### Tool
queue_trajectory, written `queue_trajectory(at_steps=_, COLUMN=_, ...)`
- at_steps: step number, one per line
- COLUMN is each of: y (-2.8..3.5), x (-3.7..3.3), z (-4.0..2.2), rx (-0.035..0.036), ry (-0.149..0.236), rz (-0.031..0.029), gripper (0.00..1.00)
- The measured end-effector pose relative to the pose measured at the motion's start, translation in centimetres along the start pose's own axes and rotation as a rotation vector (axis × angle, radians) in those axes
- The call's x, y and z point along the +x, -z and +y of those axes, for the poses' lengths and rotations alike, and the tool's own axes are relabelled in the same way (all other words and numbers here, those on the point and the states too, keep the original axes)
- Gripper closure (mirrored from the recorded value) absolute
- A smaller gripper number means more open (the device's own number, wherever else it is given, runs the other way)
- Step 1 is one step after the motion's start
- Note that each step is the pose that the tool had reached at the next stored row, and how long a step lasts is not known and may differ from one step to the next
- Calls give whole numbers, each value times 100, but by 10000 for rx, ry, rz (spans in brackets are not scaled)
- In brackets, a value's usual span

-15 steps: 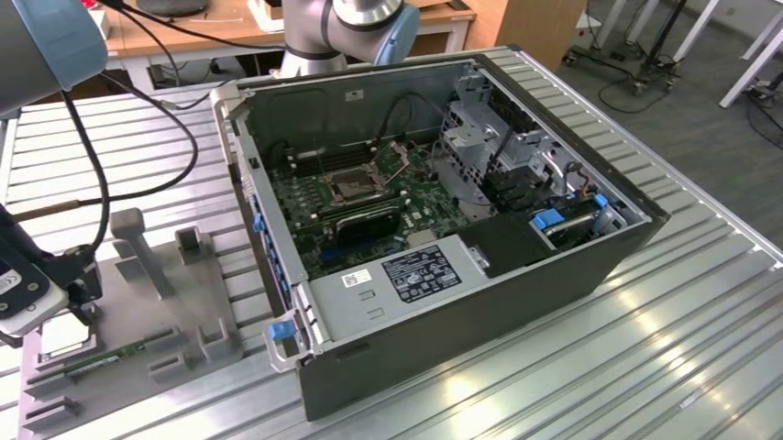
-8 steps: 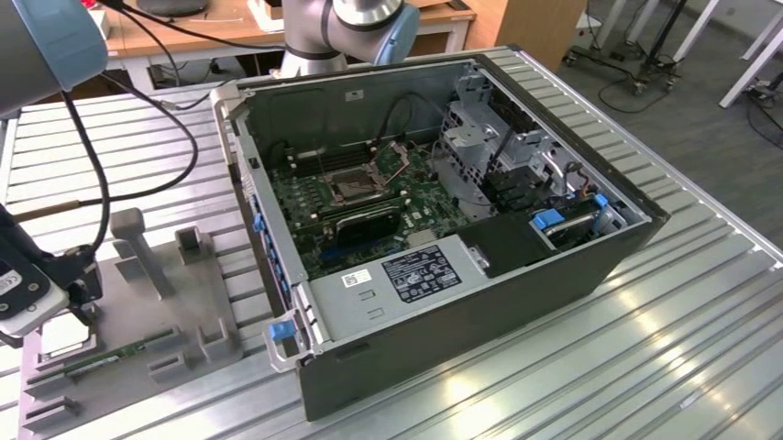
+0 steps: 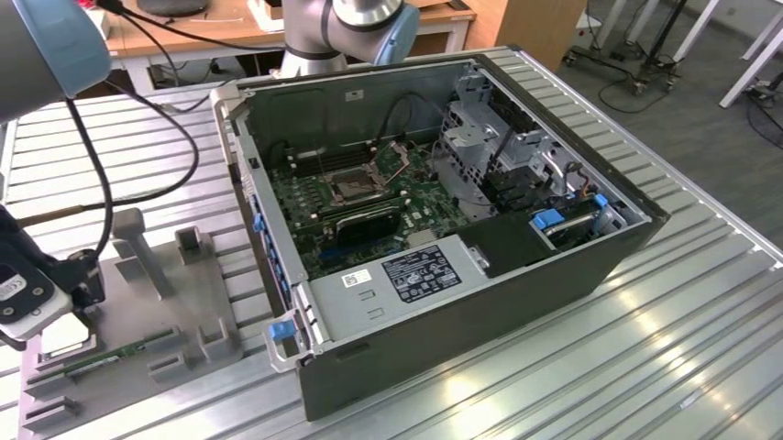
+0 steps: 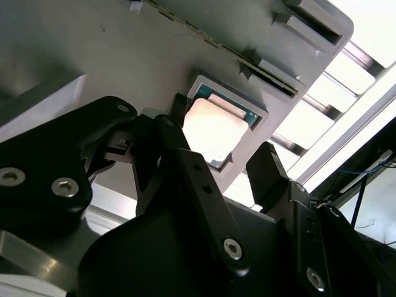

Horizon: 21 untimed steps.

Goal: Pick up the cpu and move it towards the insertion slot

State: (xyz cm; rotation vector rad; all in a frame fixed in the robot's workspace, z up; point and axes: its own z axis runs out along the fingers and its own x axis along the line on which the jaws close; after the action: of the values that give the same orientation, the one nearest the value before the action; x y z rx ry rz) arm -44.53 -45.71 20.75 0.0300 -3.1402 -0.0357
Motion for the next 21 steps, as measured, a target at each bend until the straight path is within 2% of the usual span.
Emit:
queue_trajectory(at_steps=6, y=-70, x=0, z=-2, rx=0, ry=0, rz=0, gripper=34)
queue_trajectory(at_steps=21, y=-129, x=-1, z=44, rx=-17, ry=0, rz=-1, gripper=34)
